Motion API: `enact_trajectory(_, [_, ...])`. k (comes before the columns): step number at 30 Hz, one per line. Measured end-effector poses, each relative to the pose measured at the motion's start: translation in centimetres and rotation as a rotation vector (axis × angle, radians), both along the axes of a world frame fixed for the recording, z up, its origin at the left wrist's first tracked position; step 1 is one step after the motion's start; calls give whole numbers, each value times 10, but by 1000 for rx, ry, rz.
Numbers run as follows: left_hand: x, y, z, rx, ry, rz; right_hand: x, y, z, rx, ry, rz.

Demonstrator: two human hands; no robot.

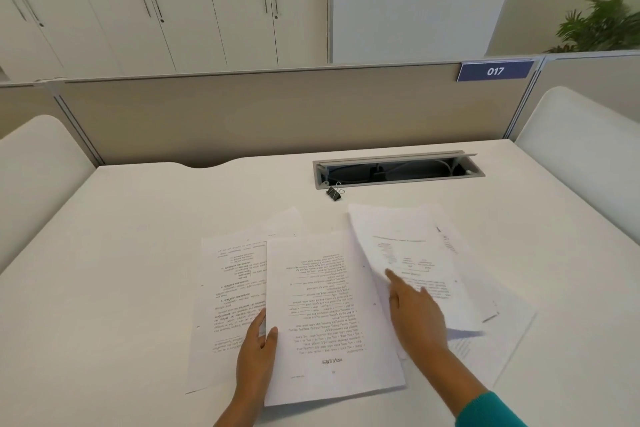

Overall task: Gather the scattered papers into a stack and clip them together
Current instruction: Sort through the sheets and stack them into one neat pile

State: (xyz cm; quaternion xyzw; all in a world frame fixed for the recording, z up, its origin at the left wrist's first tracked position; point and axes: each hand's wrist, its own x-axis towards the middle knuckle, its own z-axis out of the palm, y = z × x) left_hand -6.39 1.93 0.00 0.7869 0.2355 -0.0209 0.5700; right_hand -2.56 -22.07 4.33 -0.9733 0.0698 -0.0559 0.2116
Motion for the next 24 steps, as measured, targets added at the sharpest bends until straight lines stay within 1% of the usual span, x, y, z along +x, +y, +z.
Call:
enact_trajectory(3, [0,1,0,-7,4,-2,-15,34,10,-83,2,192])
enact_trajectory(7, [0,1,-1,-15,-1,10,-34,68,14,-81,81,426])
enact_trajectory(10, [1,0,-2,25,1,8,-39,79,10,-30,288,519])
enact_trajectory(11, [2,-1,-2,39,1,5,-38,79,8,-20,330,539])
enact_trajectory(13, [2,-1,-3,52,-2,16,-33,77,7,-49,337,551])
enact_trajectory(16, [3,0,-4,42,7,39,-28,71,-1,-165,383,548])
enact_trajectory(17, [2,0,-5,40,9,38,-29,70,-6,-184,419,577])
enact_trajectory(19, [2,1,-6,52,6,27,-31,67,-18,-124,478,700])
enact_trajectory(21, [1,1,-5,60,9,27,-31,63,-23,-40,454,809])
enact_trajectory(22, [1,1,-4,60,11,27,-27,60,-24,-26,398,806])
enact_trajectory(24, [1,1,-4,67,18,23,-14,50,-23,-17,251,669])
